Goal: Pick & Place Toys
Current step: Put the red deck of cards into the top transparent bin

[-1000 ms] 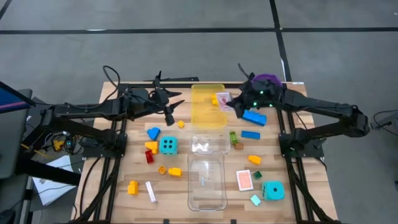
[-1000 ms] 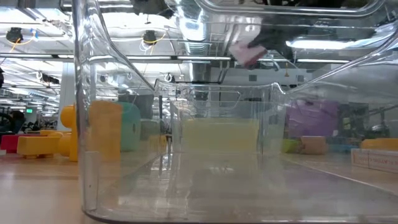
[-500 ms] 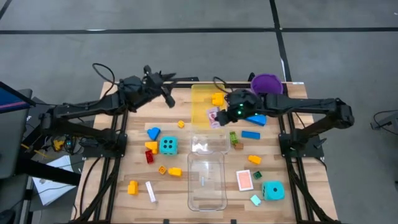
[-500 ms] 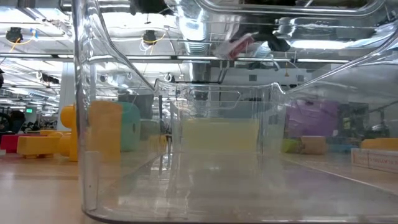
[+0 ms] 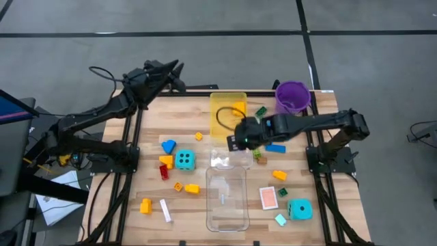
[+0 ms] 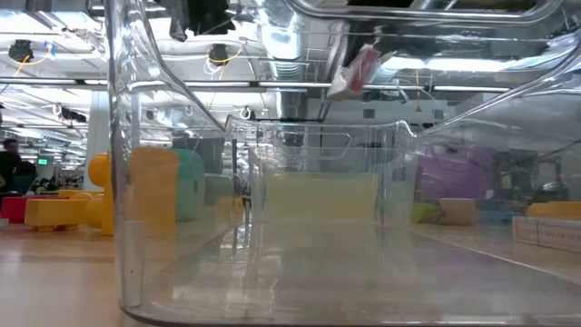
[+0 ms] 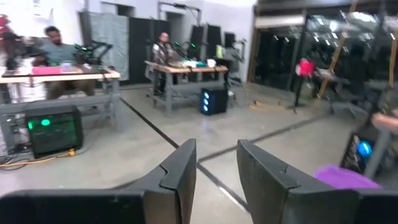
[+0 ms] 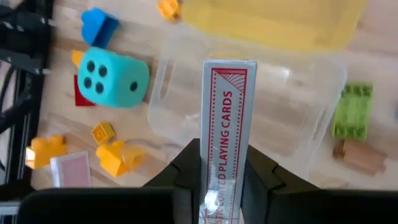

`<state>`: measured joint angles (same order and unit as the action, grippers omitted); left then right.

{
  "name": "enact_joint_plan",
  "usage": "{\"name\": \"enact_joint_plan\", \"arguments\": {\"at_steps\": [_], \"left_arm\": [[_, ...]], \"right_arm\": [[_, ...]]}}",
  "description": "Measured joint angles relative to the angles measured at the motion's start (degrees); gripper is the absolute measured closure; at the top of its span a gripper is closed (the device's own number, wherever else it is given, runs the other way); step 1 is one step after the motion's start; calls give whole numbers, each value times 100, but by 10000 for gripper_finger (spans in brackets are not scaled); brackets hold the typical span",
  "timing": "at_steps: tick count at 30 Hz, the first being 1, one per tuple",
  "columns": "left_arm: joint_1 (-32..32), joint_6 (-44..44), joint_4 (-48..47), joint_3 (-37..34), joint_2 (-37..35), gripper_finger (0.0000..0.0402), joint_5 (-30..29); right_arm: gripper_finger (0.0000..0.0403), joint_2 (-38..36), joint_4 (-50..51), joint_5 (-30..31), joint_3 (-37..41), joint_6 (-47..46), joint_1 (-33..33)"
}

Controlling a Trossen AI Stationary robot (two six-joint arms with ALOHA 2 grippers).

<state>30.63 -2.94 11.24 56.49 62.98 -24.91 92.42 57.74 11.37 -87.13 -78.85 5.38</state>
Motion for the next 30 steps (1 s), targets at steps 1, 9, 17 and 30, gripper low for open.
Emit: {"name": "enact_joint_plan", "arguments": {"at_steps": [1,9,17,30], "left_arm": [[45,-52,45,0,0,292,-2],[112,-99,269,0,0,295,20],[112,-99,119,0,2,296,18],[134,-99,27,0,9,293,-2]], "right_arm": [[341,24,25,70,-4,-115,59],[341,222,421,60,22,-543,-137],[341,567,161,-249,39,-389,-495],[341,955,-68,-418,27,-491,-572]]}}
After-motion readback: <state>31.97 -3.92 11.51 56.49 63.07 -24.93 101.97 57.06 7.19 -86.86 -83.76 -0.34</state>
